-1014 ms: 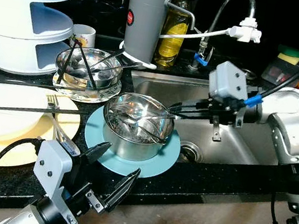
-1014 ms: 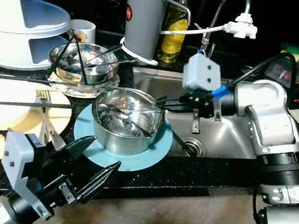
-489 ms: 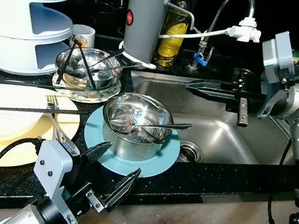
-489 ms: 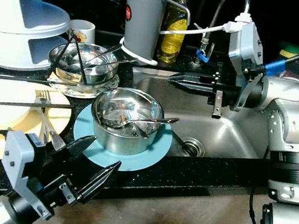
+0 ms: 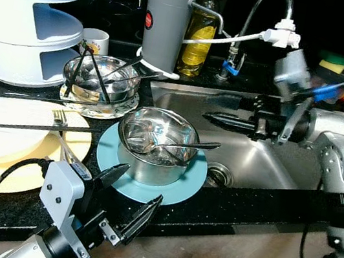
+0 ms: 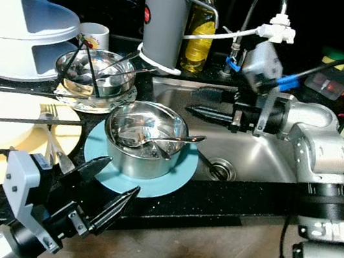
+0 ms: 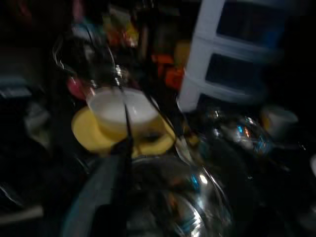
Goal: Kitchen organization
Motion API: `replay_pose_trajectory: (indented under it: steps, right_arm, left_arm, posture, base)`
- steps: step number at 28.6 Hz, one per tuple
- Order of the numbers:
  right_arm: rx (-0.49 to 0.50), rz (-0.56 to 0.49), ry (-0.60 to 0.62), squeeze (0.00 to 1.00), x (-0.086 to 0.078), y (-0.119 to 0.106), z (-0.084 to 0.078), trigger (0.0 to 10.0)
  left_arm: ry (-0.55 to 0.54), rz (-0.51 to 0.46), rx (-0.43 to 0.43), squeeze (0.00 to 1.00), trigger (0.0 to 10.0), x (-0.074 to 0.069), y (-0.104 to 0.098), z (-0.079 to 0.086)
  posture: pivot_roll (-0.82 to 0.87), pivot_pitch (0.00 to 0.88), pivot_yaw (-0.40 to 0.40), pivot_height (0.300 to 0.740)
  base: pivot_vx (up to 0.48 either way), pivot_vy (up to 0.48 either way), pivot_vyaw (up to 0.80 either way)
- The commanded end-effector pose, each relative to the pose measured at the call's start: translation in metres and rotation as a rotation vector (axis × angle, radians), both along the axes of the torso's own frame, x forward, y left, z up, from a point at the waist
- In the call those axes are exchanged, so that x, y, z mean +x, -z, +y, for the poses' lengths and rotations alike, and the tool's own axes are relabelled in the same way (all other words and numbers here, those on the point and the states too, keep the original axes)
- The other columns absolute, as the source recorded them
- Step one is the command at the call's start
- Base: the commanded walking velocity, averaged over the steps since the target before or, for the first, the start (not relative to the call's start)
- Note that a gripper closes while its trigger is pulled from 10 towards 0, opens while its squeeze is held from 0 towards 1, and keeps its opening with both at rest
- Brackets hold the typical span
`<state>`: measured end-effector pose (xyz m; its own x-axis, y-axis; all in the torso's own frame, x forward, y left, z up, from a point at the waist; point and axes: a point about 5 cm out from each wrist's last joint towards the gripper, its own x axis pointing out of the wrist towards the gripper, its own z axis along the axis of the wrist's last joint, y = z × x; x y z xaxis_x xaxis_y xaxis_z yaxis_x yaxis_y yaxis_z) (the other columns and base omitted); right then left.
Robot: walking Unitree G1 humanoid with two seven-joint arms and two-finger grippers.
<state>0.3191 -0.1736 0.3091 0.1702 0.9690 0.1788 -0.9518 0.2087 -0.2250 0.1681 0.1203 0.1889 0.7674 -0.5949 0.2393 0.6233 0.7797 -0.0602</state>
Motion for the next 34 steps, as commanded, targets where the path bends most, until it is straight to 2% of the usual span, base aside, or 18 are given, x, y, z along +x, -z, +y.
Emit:
replay_pose_trajectory:
  steps: [1, 2, 3, 4, 7, 9, 12, 18, 23, 27, 34]
  right_arm:
    - [0.083, 0.001, -0.014, 1.0, -0.004, -0.003, -0.005, 10.0]
    - [0.225, 0.023, 0.042, 1.0, -0.001, 0.007, -0.006, 10.0]
    - [0.321, 0.059, 0.079, 1.0, 0.001, 0.018, -0.005, 10.0]
    - [0.352, 0.079, 0.09, 0.0, 0.001, 0.025, -0.004, 10.0]
    - [0.404, 0.131, 0.116, 0.0, 0.0, 0.042, -0.002, 10.0]
    - [0.435, 0.192, 0.143, 0.0, -0.001, 0.061, 0.001, 10.0]
    - [0.482, 0.238, 0.195, 0.0, 0.002, 0.071, -0.001, 10.0]
    - [0.549, 0.273, 0.281, 0.0, 0.01, 0.074, -0.006, 10.0]
    - [0.467, 0.29, 0.318, 0.0, 0.005, 0.089, -0.007, 10.0]
    - [0.355, 0.325, 0.381, 0.0, 0.002, 0.11, -0.008, 10.0]
    - [0.292, 0.331, 0.406, 0.0, -0.004, 0.126, -0.007, 10.0]
  left_arm:
    - [0.012, 0.022, -0.001, 0.0, 10.0, 0.0, 0.004, 0.0]
    - [0.011, 0.022, 0.0, 0.0, 10.0, 0.001, 0.004, 0.0]
    - [0.01, 0.022, 0.001, 0.0, 10.0, 0.001, 0.004, 0.0]
    - [0.01, 0.021, 0.001, 0.0, 10.0, 0.001, 0.004, 0.0]
    - [0.012, 0.017, 0.002, 0.0, 10.0, 0.002, 0.003, 0.0]
    - [0.012, 0.009, 0.004, 0.0, 10.0, 0.003, 0.001, 0.0]
    - [0.012, 0.005, 0.006, 0.0, 10.0, 0.004, 0.0, 0.001]
    - [0.012, 0.001, 0.009, 0.0, 10.0, 0.004, -0.001, 0.001]
    - [0.011, -0.002, 0.003, 0.0, 10.0, 0.005, -0.002, 0.001]
    - [0.009, 0.002, 0.002, 0.0, 10.0, 0.004, -0.002, 0.001]
    - [0.014, 0.002, -0.001, 0.0, 10.0, 0.004, -0.002, 0.001]
  posture:
    - [0.04, 0.0, -0.088, 0.74]
    - [0.04, 0.0, -0.082, 0.74]
    - [0.04, 0.0, -0.082, 0.74]
    - [0.04, 0.0, -0.081, 0.74]
    - [0.04, 0.0, -0.081, 0.74]
    - [0.05, 0.0, -0.077, 0.74]
    - [0.05, 0.0, -0.075, 0.74]
    - [0.05, 0.0, -0.073, 0.74]
    - [0.05, 0.0, -0.077, 0.74]
    - [0.05, 0.0, -0.078, 0.74]
    - [0.04, 0.0, -0.071, 0.74]
  base:
    - [0.0, 0.0, 0.0]
    - [0.0, 0.0, 0.0]
    - [0.0, 0.0, 0.0]
    - [0.0, 0.0, 0.0]
    - [0.0, 0.0, 0.0]
    - [0.0, 0.0, 0.0]
    - [0.0, 0.0, 0.0]
    - [0.0, 0.0, 0.0]
    - [0.0, 0.0, 0.0]
    - [0.0, 0.0, 0.0]
    - [0.0, 0.0, 0.0]
